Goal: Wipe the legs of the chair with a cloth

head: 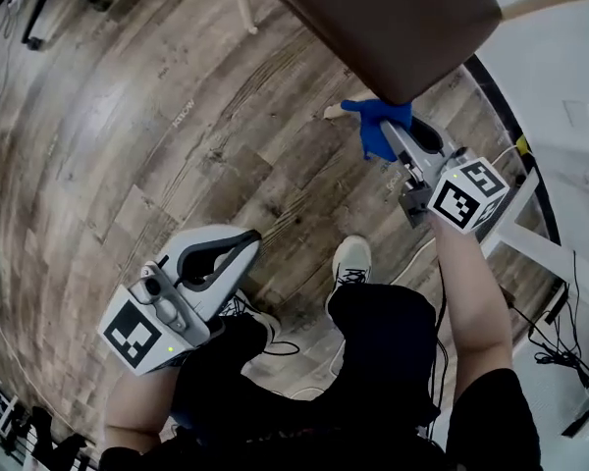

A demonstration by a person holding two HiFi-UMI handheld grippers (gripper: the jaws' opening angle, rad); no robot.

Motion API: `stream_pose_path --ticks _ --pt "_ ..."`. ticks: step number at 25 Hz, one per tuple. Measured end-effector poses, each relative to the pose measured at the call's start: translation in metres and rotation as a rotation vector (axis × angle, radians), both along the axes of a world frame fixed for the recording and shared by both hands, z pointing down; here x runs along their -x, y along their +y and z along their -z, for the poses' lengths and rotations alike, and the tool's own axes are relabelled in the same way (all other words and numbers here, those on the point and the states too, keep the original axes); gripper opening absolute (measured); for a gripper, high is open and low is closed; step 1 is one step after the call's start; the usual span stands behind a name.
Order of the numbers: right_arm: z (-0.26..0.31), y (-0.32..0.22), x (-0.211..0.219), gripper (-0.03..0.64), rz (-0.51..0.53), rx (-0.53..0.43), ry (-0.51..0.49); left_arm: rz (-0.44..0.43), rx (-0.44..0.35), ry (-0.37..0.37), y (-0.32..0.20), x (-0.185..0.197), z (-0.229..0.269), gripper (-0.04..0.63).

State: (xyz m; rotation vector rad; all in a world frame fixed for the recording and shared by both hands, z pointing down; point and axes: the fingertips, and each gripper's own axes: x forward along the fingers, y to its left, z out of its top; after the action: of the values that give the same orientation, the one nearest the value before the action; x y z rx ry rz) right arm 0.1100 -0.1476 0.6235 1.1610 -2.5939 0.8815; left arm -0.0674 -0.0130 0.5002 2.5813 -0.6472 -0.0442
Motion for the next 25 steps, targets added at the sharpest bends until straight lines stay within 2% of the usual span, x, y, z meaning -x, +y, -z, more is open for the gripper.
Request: stream_pose_path --ticks 3,6,9,11,17,25 --pt "-0.023 -0.005 0.001 0.081 0.013 -0.029 0.012 -0.048 -0.042 -0.002 -0.006 0.000 -0.009 0.005" --pt "-0.048 -0.006 0.004 0.081 0.051 -0.050 0.030 -0.081 -0.034 0.007 -0.015 0.001 -0.022 0.005" --pt "-0.075 -0.008 0.005 0.083 0.077 -0.054 0.034 -0.119 -0.052 -0.052 -0.027 0.004 -0.041 0.005" --pt "-0.093 -0.007 0.005 0.083 0.085 -0.036 0.035 -0.123 -0.057 -0.095 -0.036 0.007 -0.054 0.005" --pt "-0.162 -0.009 0.006 0.084 0.096 0.039 0.074 -0.065 -0.037 -0.096 -0.060 0.018 -0.065 0.005" --pt "-0.260 -0.010 0.009 0.086 0.110 0.168 0.179 -0.087 -0.051 -0.143 -0.060 0.016 -0.075 0.005"
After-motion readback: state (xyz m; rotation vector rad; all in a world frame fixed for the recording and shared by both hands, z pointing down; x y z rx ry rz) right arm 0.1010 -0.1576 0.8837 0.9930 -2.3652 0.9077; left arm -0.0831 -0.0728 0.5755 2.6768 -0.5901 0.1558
